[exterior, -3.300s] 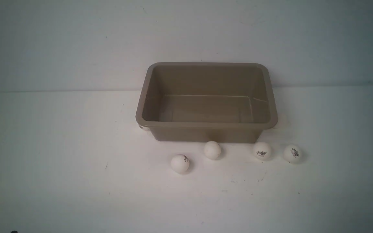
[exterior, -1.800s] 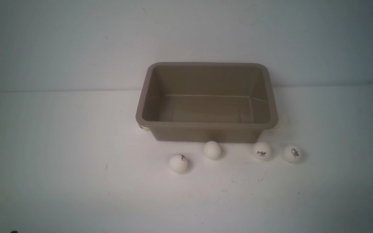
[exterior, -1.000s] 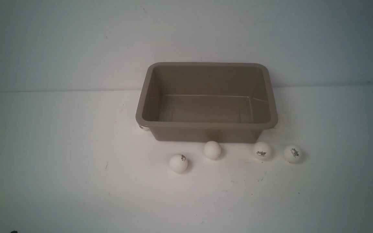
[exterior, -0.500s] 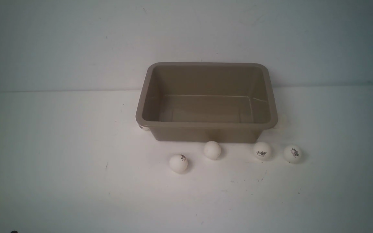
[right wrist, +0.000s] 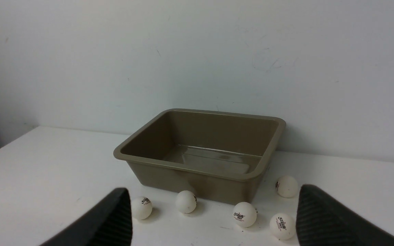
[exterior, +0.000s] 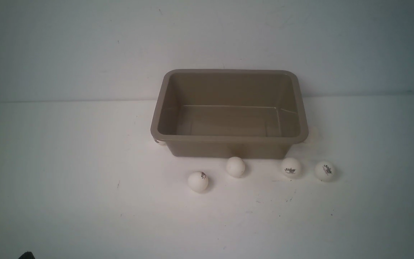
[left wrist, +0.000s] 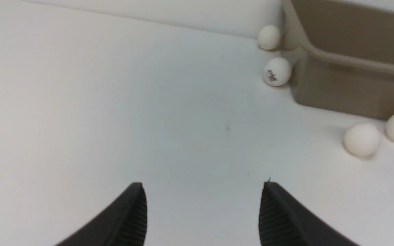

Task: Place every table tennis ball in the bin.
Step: Use the right arm to clamp the table tennis ball closest to it

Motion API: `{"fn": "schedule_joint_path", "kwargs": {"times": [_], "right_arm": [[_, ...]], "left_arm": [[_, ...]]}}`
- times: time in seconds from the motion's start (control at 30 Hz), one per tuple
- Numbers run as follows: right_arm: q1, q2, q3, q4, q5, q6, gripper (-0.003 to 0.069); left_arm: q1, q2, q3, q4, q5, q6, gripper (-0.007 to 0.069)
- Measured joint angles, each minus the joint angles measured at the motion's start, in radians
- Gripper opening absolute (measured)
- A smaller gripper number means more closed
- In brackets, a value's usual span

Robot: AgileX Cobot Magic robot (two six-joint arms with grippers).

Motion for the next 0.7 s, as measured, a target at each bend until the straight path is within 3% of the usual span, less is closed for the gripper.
{"fn": "schedule_joint_path", "kwargs": {"times": [0.37,0.53,0.7], "right_arm": [[0.0,0.0,0.0,0.007,0.002,0.0,0.0582],[0.0,0.0,0.0,0.011,0.002,0.0,0.0582],[0.0,0.0,0.0,0.012,0.012,-0.023,0.0582]], "left_arm": [[0.0,0.0,0.0,-0.445,-0.18,0.013,0.0405],[0.0,0.0,-0.022,-0.481,-0.176,0.148,0.0405],[0.0,0.016,-0.139,-0.481,-0.06,0.379,0.0405]]}}
